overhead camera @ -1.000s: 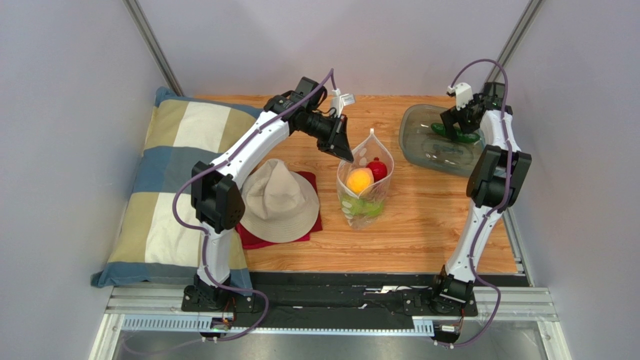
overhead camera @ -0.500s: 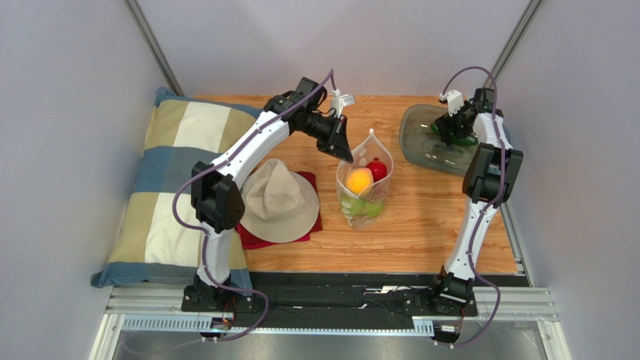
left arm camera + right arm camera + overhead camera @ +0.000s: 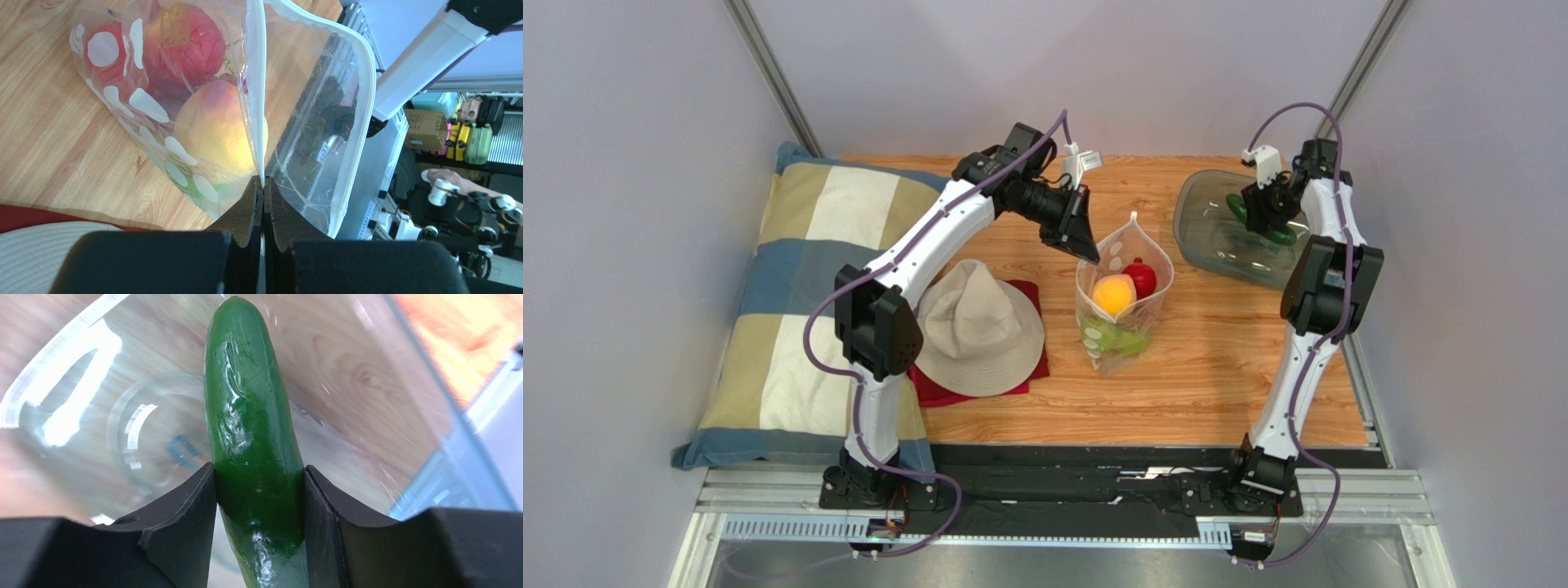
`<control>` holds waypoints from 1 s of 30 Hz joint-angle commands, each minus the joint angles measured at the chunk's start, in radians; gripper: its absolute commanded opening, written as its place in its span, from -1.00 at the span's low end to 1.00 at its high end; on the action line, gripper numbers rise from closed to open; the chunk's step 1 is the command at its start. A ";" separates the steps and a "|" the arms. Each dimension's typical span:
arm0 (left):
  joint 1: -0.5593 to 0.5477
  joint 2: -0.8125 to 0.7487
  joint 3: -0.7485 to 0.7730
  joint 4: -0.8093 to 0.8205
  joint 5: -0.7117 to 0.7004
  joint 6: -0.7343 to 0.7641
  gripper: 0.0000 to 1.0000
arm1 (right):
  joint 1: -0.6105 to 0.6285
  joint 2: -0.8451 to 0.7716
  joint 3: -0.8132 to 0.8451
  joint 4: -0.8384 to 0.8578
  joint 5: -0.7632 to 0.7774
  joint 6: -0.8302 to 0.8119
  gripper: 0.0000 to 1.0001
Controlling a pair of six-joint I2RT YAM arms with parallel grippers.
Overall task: Place the food in the zip-top bag and seal the zipper
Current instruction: Pick up the fake vegetable from the bin, then place the fake vegetable in the zipper food storage bag.
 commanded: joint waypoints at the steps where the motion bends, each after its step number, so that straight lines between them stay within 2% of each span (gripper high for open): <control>1: -0.004 -0.008 0.047 -0.009 0.012 0.028 -1.00 | -0.003 -0.211 0.017 -0.017 -0.099 0.132 -1.00; 6: -0.004 -0.017 0.047 -0.007 -0.008 0.024 -1.00 | 0.015 -0.419 0.007 -0.052 -0.228 0.395 -1.00; 10: -0.004 -0.036 0.027 0.027 -0.008 0.010 -1.00 | 0.058 -0.596 -0.041 -0.141 -0.327 0.718 -1.00; 12: -0.004 -0.046 0.019 0.039 -0.009 -0.002 -1.00 | 0.103 -0.663 -0.082 -0.205 -0.354 0.817 -1.00; 13: -0.004 -0.048 0.016 0.051 -0.009 -0.005 -1.00 | 0.120 -0.719 -0.090 -0.228 -0.372 0.930 -1.00; 16: -0.008 -0.056 0.012 0.063 -0.015 -0.013 -1.00 | 0.219 -0.826 -0.131 -0.309 -0.209 1.183 -1.00; 18: -0.013 -0.063 0.002 0.073 -0.020 -0.019 -1.00 | 0.290 -0.865 -0.170 -0.369 -0.176 1.284 -1.00; 20: -0.016 -0.073 -0.021 0.093 -0.031 -0.028 -1.00 | 0.366 -0.933 -0.220 -0.360 -0.187 1.398 -1.00; 23: -0.020 -0.097 -0.050 0.106 -0.066 -0.032 -1.00 | 0.414 -1.010 -0.338 -0.327 -0.203 1.537 -1.00; 26: -0.020 -0.120 -0.082 0.117 -0.096 -0.047 -1.00 | 0.469 -1.040 -0.398 -0.346 -0.162 1.542 -1.00; 30: -0.022 -0.151 -0.143 0.168 -0.104 -0.090 -1.00 | 0.511 -1.032 -0.463 -0.334 -0.243 1.582 -1.00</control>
